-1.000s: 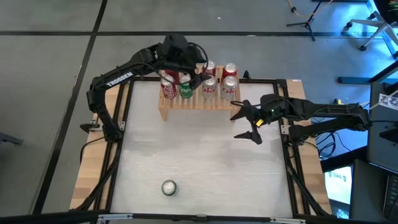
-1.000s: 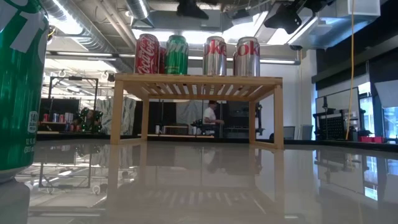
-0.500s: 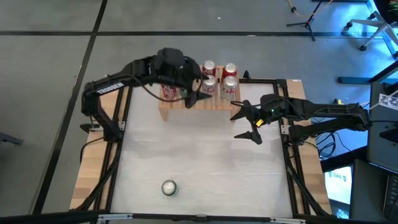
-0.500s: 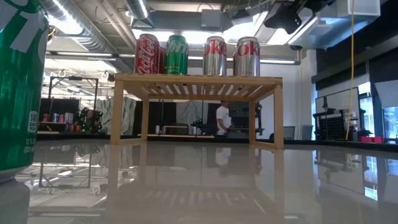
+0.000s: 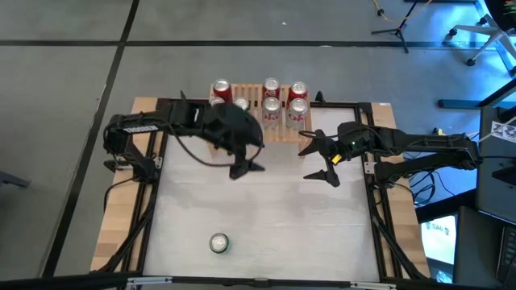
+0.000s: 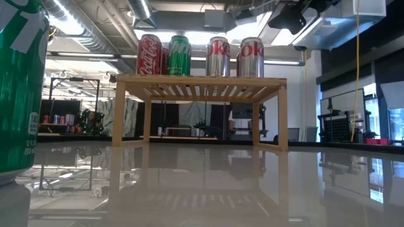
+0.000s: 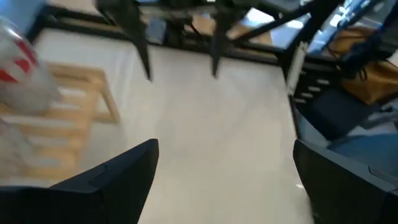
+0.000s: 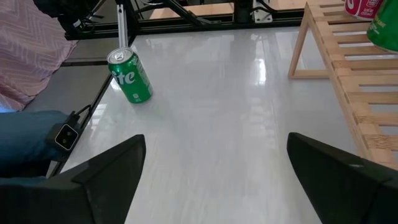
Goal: Place canned beverage on shelf
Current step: Adjust the green soda cans on the shelf
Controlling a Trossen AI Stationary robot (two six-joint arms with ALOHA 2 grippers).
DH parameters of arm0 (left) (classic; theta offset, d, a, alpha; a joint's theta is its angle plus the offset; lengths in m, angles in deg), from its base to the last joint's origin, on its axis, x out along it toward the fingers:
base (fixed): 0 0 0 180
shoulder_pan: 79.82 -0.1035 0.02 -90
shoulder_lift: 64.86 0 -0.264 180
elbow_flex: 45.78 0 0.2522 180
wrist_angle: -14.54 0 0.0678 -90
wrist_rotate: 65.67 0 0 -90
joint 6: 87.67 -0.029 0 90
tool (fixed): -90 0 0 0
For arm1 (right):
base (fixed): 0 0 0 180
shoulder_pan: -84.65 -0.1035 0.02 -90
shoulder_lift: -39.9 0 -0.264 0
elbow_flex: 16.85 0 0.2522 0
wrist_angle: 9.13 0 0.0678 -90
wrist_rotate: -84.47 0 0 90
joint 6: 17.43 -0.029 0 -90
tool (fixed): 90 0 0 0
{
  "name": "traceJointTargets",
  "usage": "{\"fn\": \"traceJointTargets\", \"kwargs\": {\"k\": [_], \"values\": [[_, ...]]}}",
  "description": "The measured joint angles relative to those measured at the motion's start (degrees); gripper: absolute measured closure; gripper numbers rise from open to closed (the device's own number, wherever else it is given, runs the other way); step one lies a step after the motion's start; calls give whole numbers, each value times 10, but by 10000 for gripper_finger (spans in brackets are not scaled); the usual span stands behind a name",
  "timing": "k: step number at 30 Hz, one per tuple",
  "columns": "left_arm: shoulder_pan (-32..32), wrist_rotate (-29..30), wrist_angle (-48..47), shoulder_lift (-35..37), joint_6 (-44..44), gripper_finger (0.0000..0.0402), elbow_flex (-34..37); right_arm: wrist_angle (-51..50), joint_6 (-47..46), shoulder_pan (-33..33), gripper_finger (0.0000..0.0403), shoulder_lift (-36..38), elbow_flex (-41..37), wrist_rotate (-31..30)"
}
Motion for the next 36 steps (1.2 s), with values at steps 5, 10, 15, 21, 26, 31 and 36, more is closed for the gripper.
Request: {"fn": "traceJointTargets", "kwargs": {"k": [5, 10, 15, 21, 26, 31, 36], "values": [[60, 60, -52, -4, 40, 40, 0, 0, 0, 0, 17, 0, 0, 0], [122, 112, -110, -18, 113, 40, 0, -1, 0, 0, 17, 0, 0, 0], [181, 140, -127, -29, 197, 40, 10, -3, 0, 0, 17, 0, 0, 0], [246, 149, -126, -30, 328, 41, 81, -3, 0, 0, 17, 0, 0, 0], [284, 147, -115, -30, 434, 41, 138, -3, 0, 0, 17, 0, 0, 0], [314, 144, -113, -30, 501, 41, 190, -3, 0, 0, 17, 0, 0, 0], [344, 143, -71, -30, 520, 41, 230, -2, 0, 0, 17, 0, 0, 0]]}}
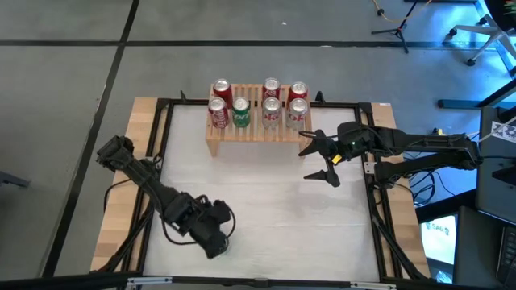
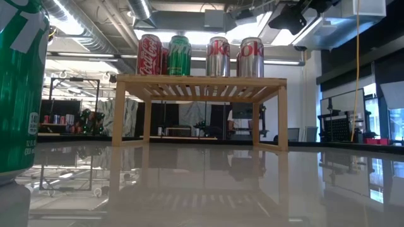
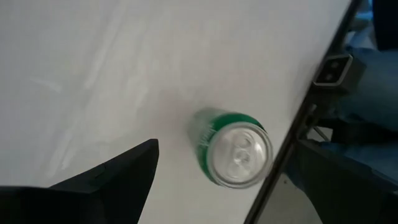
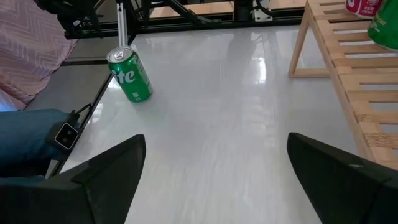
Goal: Place canned beverage on shelf
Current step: Adjust the green soda cans on the shelf
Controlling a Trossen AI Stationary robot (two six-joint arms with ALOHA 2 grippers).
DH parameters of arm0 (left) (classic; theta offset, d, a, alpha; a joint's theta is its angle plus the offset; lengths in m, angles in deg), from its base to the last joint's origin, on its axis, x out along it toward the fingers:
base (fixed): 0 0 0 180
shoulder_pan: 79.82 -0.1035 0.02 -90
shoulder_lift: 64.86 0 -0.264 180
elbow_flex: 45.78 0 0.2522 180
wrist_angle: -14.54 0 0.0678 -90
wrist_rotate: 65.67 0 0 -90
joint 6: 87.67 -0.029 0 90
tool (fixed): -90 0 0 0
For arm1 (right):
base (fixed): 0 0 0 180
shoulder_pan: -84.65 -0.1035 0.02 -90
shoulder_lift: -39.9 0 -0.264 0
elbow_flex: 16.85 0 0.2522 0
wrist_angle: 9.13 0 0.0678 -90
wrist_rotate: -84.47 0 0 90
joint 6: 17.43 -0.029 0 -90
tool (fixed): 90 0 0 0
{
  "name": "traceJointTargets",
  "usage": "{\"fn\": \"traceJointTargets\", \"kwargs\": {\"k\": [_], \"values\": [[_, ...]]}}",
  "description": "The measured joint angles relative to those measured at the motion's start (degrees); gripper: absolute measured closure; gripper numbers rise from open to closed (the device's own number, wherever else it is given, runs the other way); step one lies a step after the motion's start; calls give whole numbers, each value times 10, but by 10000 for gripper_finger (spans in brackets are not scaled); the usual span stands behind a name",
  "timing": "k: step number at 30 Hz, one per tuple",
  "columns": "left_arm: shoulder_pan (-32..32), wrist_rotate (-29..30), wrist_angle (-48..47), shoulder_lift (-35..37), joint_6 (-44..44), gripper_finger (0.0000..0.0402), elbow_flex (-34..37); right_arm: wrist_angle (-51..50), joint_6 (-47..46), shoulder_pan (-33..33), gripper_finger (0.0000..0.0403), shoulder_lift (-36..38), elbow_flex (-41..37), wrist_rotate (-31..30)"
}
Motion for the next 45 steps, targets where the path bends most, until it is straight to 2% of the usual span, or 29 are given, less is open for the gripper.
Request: {"fn": "traceJointTargets", "kwargs": {"k": [5, 17, 38, 45], "values": [[26, 2, 46, 0, 0, 41, 23, 1, 0, 0, 17, 0, 0, 0], [69, 50, 69, 0, 0, 41, 63, 0, 0, 0, 17, 0, 0, 0], [89, 54, 157, 0, 0, 41, 145, -2, 0, 0, 17, 0, 0, 0], [89, 63, 229, 0, -2, 40, 174, -2, 0, 0, 17, 0, 0, 0]]}}
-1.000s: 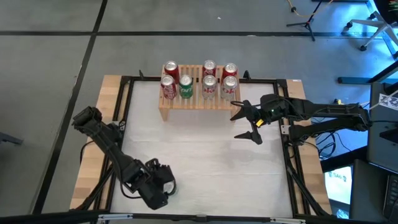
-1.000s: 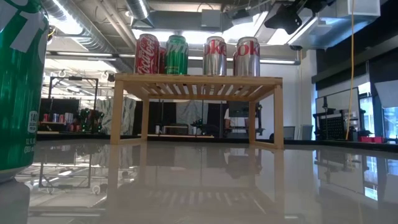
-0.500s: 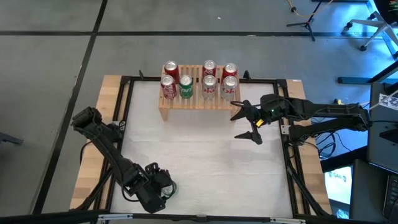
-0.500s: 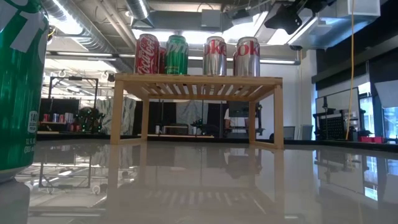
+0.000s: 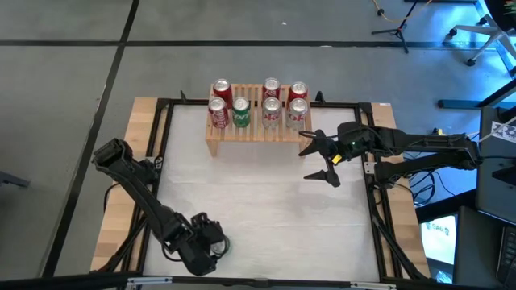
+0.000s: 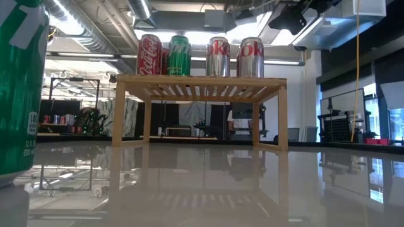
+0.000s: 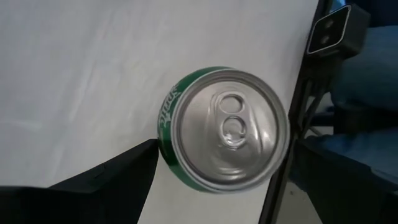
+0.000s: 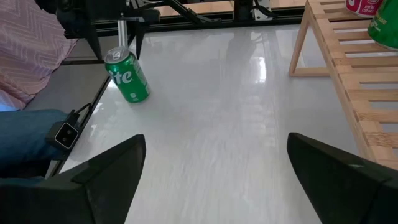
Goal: Place canned beverage on shelf
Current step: Adjust the green soda cans on the shelf
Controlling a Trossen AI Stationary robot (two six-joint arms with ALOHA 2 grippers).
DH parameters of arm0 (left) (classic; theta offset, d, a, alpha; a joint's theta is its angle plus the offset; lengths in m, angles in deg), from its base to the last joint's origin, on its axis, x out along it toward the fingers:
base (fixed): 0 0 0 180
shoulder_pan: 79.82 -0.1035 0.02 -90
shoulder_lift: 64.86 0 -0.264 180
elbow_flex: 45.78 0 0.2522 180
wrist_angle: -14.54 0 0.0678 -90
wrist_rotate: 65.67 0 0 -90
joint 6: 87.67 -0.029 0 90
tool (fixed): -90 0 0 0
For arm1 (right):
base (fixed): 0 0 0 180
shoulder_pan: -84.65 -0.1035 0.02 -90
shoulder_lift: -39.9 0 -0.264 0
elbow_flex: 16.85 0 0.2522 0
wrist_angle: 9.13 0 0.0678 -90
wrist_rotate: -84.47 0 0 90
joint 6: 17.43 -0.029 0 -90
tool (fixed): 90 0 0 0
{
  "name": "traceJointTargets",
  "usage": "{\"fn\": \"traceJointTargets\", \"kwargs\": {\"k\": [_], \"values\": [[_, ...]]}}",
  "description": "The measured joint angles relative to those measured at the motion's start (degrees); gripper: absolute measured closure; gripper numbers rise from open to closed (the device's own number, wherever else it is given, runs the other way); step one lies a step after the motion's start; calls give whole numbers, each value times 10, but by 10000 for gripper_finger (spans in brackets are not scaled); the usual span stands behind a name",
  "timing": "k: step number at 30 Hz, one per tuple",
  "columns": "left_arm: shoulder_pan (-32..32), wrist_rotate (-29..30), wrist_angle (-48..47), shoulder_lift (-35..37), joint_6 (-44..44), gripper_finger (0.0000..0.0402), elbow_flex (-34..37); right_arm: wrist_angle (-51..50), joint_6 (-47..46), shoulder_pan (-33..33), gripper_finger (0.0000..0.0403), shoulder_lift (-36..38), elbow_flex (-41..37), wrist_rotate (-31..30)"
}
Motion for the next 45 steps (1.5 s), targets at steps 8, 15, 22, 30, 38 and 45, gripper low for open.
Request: {"fn": "traceJointTargets", "kwargs": {"k": [8, 15, 22, 30, 38, 45], "values": [[-5, 3, 43, 0, 0, 40, 30, 0, 0, 0, 17, 0, 0, 0], [-10, 0, 46, 0, 0, 40, 41, 0, 0, 0, 17, 0, 0, 0], [-10, -53, 48, 0, 3, 40, 23, 0, 0, 0, 17, 0, 0, 0], [-10, -25, -51, 0, 4, 40, -31, 0, 0, 0, 17, 0, 0, 0], [-15, 19, -133, 0, 0, 40, -90, 0, 0, 0, 17, 0, 0, 0], [-55, 66, -130, 1, -1, 40, -112, 2, 0, 0, 17, 0, 0, 0]]}}
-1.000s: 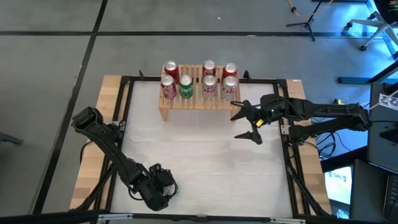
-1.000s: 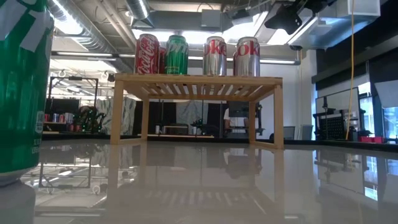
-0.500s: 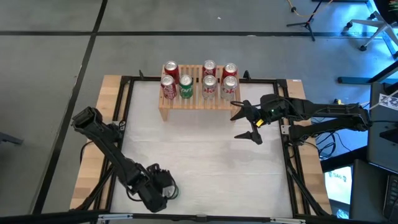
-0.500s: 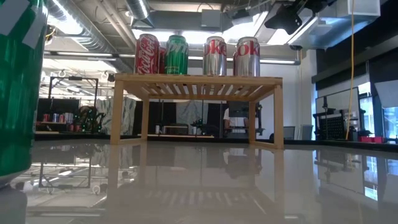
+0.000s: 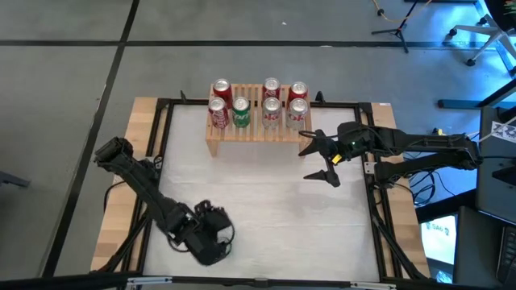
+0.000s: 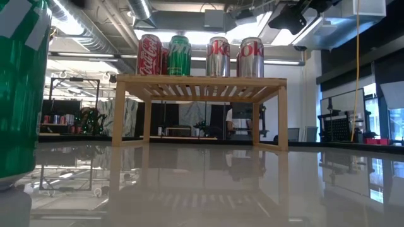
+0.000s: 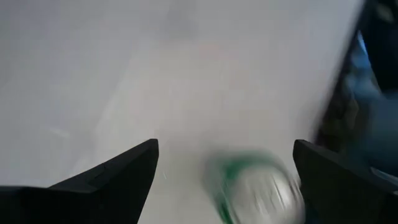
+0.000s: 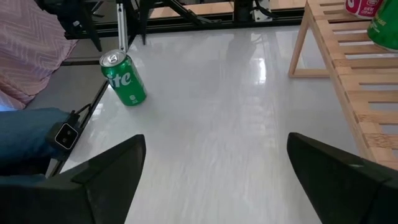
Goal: Place canned beverage on shelf
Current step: Adjust the green soda cans on the shelf
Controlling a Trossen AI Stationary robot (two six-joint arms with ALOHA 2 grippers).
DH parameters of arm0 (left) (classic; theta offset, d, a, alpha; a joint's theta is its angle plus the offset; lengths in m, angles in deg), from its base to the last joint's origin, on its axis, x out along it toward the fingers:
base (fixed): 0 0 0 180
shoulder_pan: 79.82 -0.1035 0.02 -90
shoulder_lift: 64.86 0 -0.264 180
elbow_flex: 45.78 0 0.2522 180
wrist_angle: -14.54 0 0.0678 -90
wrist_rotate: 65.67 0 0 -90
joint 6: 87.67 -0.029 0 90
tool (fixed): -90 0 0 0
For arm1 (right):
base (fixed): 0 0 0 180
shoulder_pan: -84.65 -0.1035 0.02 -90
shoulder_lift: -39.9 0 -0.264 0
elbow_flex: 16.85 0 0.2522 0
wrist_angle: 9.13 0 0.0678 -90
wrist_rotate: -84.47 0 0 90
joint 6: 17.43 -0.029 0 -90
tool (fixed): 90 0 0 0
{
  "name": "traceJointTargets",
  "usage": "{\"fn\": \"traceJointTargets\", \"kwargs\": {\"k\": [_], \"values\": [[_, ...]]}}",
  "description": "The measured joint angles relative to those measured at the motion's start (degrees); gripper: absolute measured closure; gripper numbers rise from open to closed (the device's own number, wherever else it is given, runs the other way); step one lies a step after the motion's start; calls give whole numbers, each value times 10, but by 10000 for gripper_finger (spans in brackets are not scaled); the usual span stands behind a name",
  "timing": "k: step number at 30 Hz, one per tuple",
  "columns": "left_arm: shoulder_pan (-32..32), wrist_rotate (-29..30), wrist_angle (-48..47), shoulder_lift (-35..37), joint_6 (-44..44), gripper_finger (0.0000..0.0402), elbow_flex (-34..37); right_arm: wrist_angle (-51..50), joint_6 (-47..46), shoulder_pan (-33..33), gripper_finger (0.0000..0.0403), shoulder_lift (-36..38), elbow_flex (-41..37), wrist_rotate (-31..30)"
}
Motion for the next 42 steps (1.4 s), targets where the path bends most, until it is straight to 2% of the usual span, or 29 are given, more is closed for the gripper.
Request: {"fn": "traceJointTargets", "kwargs": {"k": [4, 8, 14, 20, 28, 34, 39, 42], "values": [[-57, 74, 0, 0, -40, 40, -4, 2, 0, 0, 17, 0, 0, 0], [-127, 110, 3, 0, -119, 48, -4, 2, 0, 0, 17, 0, 0, 0], [-209, 190, 4, 0, -178, 87, -4, 2, 0, 0, 17, 0, 0, 0], [-242, 244, 4, 0, -157, 145, -4, 2, 0, 0, 17, 0, 0, 0], [-247, 345, 5, 0, -70, 246, 4, 2, 0, 0, 17, 0, 0, 0], [-272, 357, 4, 0, -26, 328, 36, 2, 0, 0, 17, 0, 0, 0], [-296, 376, 20, 0, -25, 389, 51, 2, 0, 0, 17, 0, 0, 0], [-306, 395, 34, 0, -25, 397, 53, 2, 0, 0, 17, 0, 0, 0]]}}
